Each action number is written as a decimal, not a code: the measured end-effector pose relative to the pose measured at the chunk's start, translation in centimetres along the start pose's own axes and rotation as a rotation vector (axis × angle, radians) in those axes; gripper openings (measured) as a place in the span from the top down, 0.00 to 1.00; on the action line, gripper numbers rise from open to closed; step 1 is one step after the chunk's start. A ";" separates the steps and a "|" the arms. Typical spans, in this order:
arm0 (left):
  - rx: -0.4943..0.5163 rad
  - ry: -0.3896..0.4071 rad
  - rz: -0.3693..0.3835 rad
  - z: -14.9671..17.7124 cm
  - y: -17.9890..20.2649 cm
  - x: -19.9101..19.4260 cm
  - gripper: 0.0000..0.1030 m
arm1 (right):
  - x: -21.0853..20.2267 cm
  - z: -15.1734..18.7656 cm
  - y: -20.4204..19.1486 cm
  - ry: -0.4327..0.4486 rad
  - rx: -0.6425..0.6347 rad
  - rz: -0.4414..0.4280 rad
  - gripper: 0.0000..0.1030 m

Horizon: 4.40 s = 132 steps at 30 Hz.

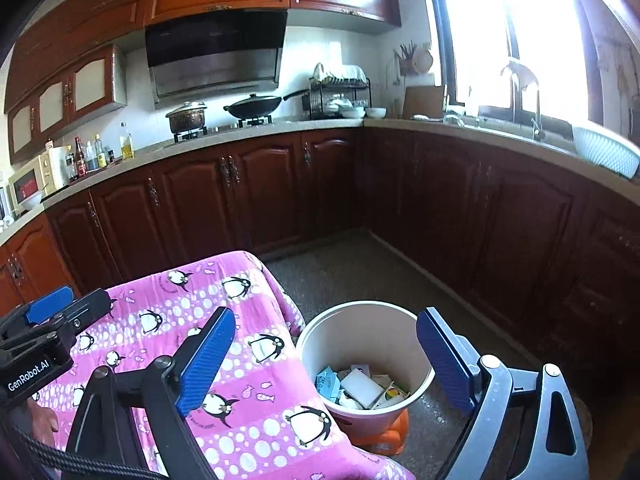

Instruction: Collect trash

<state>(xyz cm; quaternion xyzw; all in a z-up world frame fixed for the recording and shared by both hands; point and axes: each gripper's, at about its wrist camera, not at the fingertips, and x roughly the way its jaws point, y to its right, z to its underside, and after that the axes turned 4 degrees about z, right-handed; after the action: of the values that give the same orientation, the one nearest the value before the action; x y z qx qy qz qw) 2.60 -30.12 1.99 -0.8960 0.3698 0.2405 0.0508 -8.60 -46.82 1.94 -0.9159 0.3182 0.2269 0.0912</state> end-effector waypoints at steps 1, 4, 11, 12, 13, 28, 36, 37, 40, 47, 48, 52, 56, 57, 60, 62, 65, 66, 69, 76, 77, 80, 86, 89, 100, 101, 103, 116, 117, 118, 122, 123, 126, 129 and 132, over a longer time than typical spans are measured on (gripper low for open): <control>0.007 0.005 -0.002 0.1 0.0 -0.3 0.28 | -0.4 0.1 -0.2 0.007 0.000 0.002 0.11; 0.012 0.012 -0.009 0.5 0.0 -1.0 0.28 | -1.5 0.4 -0.5 0.019 0.004 0.003 0.08; -0.018 0.019 -0.033 1.0 -1.0 -2.1 0.28 | -3.1 1.1 -0.9 0.036 -0.001 0.008 0.08; -0.021 0.021 -0.038 1.1 -1.2 -2.3 0.28 | -3.2 1.2 -0.9 0.037 -0.002 0.010 0.08; -0.023 0.022 -0.042 1.2 -1.3 -2.5 0.28 | -3.3 1.3 -1.0 0.037 -0.005 0.010 0.08; -0.019 0.019 -0.062 1.8 -1.3 -3.2 0.28 | -4.0 2.3 -0.6 0.034 0.000 0.010 0.08; -0.014 0.023 -0.069 1.9 -1.3 -3.3 0.28 | -4.2 2.4 -0.6 0.037 0.001 0.011 0.08; -0.012 0.023 -0.072 1.9 -1.3 -3.4 0.28 | -4.1 2.4 -0.6 0.037 0.000 0.010 0.08; -0.013 0.025 -0.075 2.0 -1.3 -3.5 0.28 | -4.2 2.5 -0.6 0.035 0.001 0.009 0.08; -0.016 0.021 -0.084 1.9 -1.7 -3.4 0.28 | -4.4 2.6 -1.0 0.029 -0.002 0.009 0.08; -0.016 0.021 -0.086 1.9 -1.7 -3.4 0.28 | -4.4 2.6 -1.0 0.027 -0.001 0.009 0.08; -0.016 0.019 -0.089 1.8 -1.7 -3.4 0.28 | -4.4 2.6 -1.1 0.023 -0.003 0.007 0.08; -0.013 0.020 -0.091 1.9 -1.8 -3.3 0.28 | -4.4 2.7 -1.2 0.022 0.000 0.008 0.08; -0.014 0.019 -0.091 1.9 -1.8 -3.3 0.28 | -4.4 2.7 -1.1 0.022 -0.001 0.007 0.08; -0.017 0.019 -0.088 1.9 -1.8 -3.3 0.28 | -4.3 2.6 -1.2 0.018 -0.002 0.006 0.08; -0.016 0.019 -0.090 1.9 -1.9 -3.3 0.28 | -4.3 2.7 -1.2 0.019 -0.003 0.007 0.08; -0.015 0.019 -0.088 1.9 -1.8 -3.4 0.28 | -4.3 2.6 -1.2 0.017 -0.004 0.008 0.08; -0.014 0.020 -0.088 1.9 -1.8 -3.4 0.28 | -4.2 2.7 -1.2 0.018 -0.005 0.010 0.08; -0.013 0.019 -0.087 2.0 -2.1 -3.4 0.28 | -4.1 2.6 -1.1 0.018 -0.003 0.009 0.08; -0.010 0.016 -0.082 2.1 -2.2 -3.4 0.28 | -3.9 2.6 -0.8 0.017 -0.001 0.012 0.08; -0.009 0.016 -0.080 2.1 -2.2 -3.4 0.28 | -3.9 2.6 -0.8 0.017 -0.001 0.012 0.08; -0.008 0.016 -0.080 2.0 -2.3 -3.2 0.28 | -3.8 2.6 -0.9 0.017 -0.001 0.013 0.08; -0.008 0.015 -0.079 2.0 -2.2 -3.2 0.28 | -3.8 2.7 -0.8 0.015 0.001 0.014 0.08; -0.008 0.015 -0.080 2.0 -2.2 -3.2 0.28 | -3.8 2.7 -0.9 0.015 0.001 0.015 0.08; -0.007 0.011 -0.077 2.0 -2.3 -3.1 0.28 | -3.8 2.8 -0.9 0.009 0.001 0.014 0.08; -0.006 0.010 -0.077 2.0 -2.2 -3.1 0.28 | -3.8 2.9 -1.0 0.009 0.000 0.015 0.08; -0.007 0.007 -0.077 2.0 -2.2 -3.0 0.28 | -3.8 2.9 -1.0 0.009 0.001 0.015 0.08; -0.006 0.007 -0.077 2.0 -2.2 -2.9 0.28 | -4.0 3.3 -1.2 0.003 0.009 0.021 0.08; -0.006 0.006 -0.077 2.0 -2.2 -2.9 0.28 | -4.0 3.2 -1.1 0.004 0.008 0.021 0.08; -0.005 0.006 -0.077 2.0 -2.1 -2.9 0.28 | -4.0 3.3 -1.1 0.003 0.008 0.021 0.08; -0.003 0.003 -0.075 2.1 -2.1 -2.7 0.28 | -4.0 3.4 -1.1 0.001 0.010 0.023 0.08; -0.003 0.003 -0.074 2.1 -2.1 -2.7 0.28 | -4.0 3.4 -1.1 0.000 0.010 0.023 0.08; 0.000 0.001 -0.071 2.3 -2.1 -2.6 0.28 | -4.0 3.5 -1.1 0.000 0.010 0.026 0.08; 0.004 -0.001 -0.069 2.5 -2.0 -2.4 0.28 | -3.8 3.5 -1.0 -0.005 0.011 0.026 0.08; 0.006 -0.004 -0.067 2.6 -2.0 -2.3 0.28 | -3.7 3.6 -1.0 -0.008 0.015 0.029 0.08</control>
<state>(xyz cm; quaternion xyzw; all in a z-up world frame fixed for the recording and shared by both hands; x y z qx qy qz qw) 1.49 -26.49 0.59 -0.9073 0.3400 0.2393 0.0623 -11.85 -42.95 0.57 -0.9096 0.3328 0.2296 0.0959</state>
